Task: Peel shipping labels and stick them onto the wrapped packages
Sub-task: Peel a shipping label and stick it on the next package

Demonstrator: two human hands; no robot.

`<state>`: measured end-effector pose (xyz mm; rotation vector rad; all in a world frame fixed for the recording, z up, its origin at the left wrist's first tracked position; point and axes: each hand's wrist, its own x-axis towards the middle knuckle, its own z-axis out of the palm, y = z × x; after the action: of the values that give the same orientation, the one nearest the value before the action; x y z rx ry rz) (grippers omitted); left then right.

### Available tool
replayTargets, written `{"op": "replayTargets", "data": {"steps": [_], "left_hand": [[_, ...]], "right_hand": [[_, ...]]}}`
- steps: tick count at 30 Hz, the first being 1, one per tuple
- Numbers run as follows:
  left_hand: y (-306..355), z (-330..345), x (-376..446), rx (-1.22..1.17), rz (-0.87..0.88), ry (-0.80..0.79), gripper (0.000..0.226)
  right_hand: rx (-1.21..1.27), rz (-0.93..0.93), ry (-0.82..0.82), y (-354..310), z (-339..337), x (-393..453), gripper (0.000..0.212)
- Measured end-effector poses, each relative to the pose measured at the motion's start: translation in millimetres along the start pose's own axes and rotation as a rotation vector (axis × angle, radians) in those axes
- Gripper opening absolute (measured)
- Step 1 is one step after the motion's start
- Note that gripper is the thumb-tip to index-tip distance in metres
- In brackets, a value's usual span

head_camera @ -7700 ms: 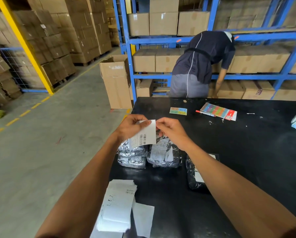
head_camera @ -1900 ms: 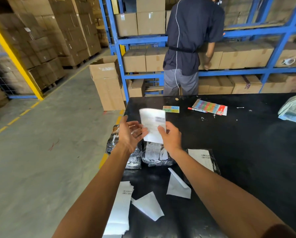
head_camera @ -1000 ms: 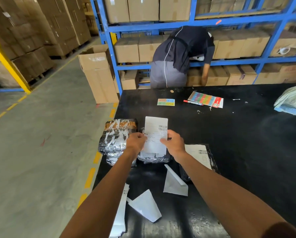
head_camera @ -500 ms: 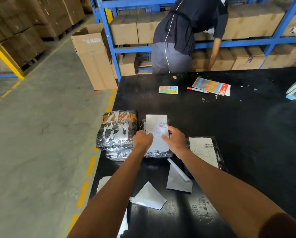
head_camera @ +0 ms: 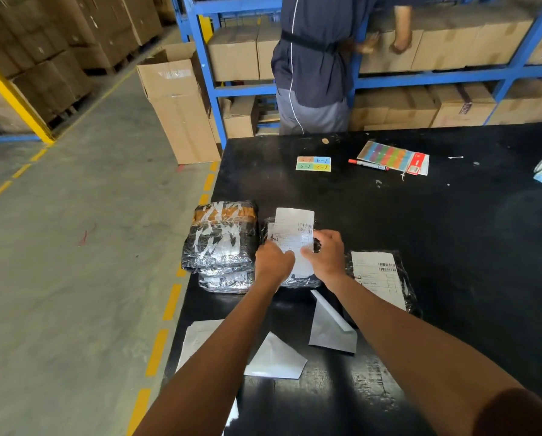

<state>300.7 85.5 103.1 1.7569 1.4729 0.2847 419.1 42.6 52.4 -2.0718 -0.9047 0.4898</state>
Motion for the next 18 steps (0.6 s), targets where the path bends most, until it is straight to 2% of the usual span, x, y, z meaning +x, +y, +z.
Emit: {"op": "replayTargets", "data": {"steps": [6, 10, 14, 18], "left_hand": [[-2.4, 4.8, -6.9, 0.120, 0.049, -0.010, 0.081], [-12.4, 8.9, -3.1, 0.170, 0.295, 0.073, 0.062], [-22.0, 20.5, 2.4, 0.342, 0.478, -0.033, 0.055], [-31.7, 29.8, 14.9, 0.445, 0.570, -0.077, 0.057]], "right_hand": [[0.032, 0.012, -0.034, 3.2, -0.4, 1.6, 0.042], [0.094, 0.026, -0.068, 4.8, -2.1, 5.8, 0.055], [0.143, 0.028, -0.038, 4.3, -3.3, 15.7, 0.038], [0.140, 0.028, -0.023, 6.0, -2.6, 24.3, 0.027]]}}
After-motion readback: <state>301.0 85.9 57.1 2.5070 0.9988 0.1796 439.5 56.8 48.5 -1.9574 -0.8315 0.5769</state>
